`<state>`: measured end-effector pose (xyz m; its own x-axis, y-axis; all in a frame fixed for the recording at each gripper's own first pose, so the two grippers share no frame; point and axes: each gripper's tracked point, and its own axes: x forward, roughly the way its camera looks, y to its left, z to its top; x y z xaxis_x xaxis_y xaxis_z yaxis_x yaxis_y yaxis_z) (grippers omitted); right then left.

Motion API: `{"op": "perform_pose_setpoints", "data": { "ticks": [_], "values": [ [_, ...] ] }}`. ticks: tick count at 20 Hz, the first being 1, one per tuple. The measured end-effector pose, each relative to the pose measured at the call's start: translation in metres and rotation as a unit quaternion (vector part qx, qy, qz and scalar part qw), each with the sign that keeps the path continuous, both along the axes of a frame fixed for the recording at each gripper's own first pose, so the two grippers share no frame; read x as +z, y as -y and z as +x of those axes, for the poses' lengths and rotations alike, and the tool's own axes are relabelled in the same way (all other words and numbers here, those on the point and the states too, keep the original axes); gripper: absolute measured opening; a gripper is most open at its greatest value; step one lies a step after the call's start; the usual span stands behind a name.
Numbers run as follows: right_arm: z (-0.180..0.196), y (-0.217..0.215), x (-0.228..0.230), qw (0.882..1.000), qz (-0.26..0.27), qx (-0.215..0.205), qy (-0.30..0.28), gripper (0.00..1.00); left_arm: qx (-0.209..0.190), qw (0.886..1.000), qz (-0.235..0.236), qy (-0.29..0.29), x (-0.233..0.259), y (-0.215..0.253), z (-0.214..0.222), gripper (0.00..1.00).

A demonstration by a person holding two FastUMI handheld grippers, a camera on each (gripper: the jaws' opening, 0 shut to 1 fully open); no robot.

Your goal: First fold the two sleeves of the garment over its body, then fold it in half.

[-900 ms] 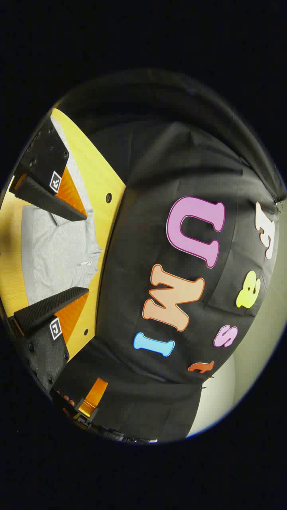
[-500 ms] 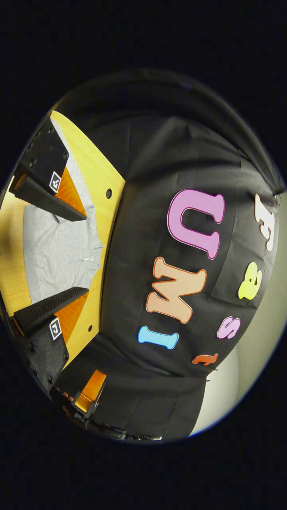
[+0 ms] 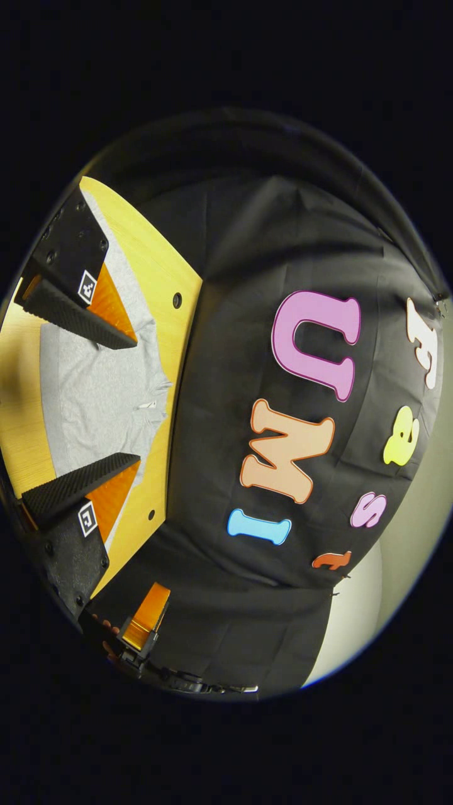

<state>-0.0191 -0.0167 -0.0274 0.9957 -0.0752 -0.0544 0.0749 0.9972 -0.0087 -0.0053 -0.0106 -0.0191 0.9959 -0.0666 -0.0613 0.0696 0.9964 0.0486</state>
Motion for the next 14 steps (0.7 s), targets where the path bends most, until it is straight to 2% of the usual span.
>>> {"op": "perform_pose_setpoints", "data": {
  "ticks": [1,2,3,4,5,6,13,14],
  "values": [
    [-0.002,0.011,-0.001,1.000,0.002,-0.012,-0.001,0.93,0.000,1.000,0.000,-0.003,-0.001,-0.001,0.000,0.97],
    [-0.004,0.024,-0.001,1.000,0.003,-0.026,-0.002,0.96,-0.001,1.000,0.000,-0.005,-0.003,-0.001,0.001,0.97],
    [-0.007,0.039,-0.005,0.999,0.002,-0.040,-0.005,0.93,-0.001,1.000,0.000,-0.008,-0.004,-0.002,0.001,0.97],
    [-0.010,0.055,-0.008,0.998,-0.001,-0.057,-0.010,0.96,0.000,1.000,0.002,-0.009,-0.005,-0.003,0.002,0.97],
    [-0.014,0.075,-0.013,0.997,-0.009,-0.076,-0.017,0.93,0.000,1.000,0.003,-0.012,-0.006,-0.004,0.003,0.97],
    [-0.020,0.096,-0.018,0.995,-0.015,-0.096,-0.026,0.96,0.001,1.000,0.004,-0.015,-0.007,-0.005,0.004,0.97],
    [-0.061,0.243,-0.064,0.971,-0.014,-0.228,-0.063,0.96,0.001,1.000,0.014,-0.024,-0.012,-0.005,0.012,0.97],
    [-0.066,0.259,-0.074,0.968,-0.021,-0.239,-0.074,0.92,0.001,1.000,0.016,-0.024,-0.012,-0.005,0.014,0.97]
  ]
}}
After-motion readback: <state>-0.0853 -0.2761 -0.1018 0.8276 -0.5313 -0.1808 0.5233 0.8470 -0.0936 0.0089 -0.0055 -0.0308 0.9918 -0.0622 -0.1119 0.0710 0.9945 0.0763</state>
